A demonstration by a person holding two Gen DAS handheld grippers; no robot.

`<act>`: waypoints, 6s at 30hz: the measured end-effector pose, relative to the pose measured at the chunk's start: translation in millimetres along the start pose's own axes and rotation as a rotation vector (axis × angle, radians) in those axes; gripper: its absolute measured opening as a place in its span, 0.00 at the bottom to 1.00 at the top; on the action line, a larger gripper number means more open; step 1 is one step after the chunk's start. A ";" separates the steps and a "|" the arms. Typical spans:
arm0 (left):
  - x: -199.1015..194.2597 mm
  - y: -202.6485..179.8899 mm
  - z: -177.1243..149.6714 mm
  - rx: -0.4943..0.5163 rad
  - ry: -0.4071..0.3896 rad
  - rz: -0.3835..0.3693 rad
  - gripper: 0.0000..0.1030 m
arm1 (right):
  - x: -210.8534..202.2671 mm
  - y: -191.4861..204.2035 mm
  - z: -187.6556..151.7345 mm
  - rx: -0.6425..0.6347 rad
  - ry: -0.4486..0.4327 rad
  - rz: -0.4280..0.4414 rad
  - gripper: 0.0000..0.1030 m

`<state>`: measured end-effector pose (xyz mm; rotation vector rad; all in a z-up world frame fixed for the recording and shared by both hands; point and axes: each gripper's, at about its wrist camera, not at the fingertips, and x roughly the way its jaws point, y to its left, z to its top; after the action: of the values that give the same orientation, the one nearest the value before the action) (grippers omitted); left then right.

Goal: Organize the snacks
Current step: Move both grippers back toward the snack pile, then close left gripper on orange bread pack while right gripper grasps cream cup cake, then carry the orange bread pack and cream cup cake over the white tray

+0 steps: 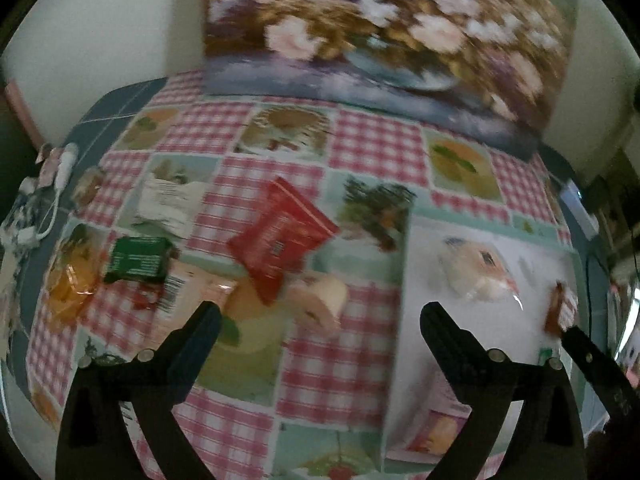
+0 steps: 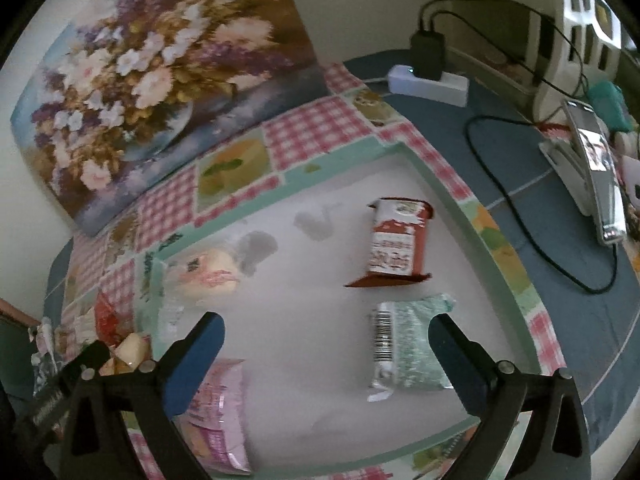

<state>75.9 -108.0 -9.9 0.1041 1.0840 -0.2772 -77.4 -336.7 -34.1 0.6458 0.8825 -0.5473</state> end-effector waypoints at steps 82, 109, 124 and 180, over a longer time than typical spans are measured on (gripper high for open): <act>73.1 295.2 1.8 -0.470 0.075 0.175 0.97 | 91.8 219.1 -77.7 -0.331 0.176 0.129 0.54; 68.7 289.0 -4.8 -0.479 0.096 0.117 0.83 | 85.8 219.2 -75.2 -0.316 0.182 0.151 0.48; 3.4 265.1 13.6 -0.416 -0.051 0.089 0.83 | 26.0 219.6 -47.9 -0.265 0.044 0.242 0.48; -45.5 -130.5 1.8 0.313 -0.028 -0.223 0.83 | -59.5 -23.2 45.7 0.173 -0.151 0.075 0.48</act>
<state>21.9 -225.9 37.9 0.2583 1.0193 -0.6470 -100.3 -374.9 30.6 0.7809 0.6712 -0.6005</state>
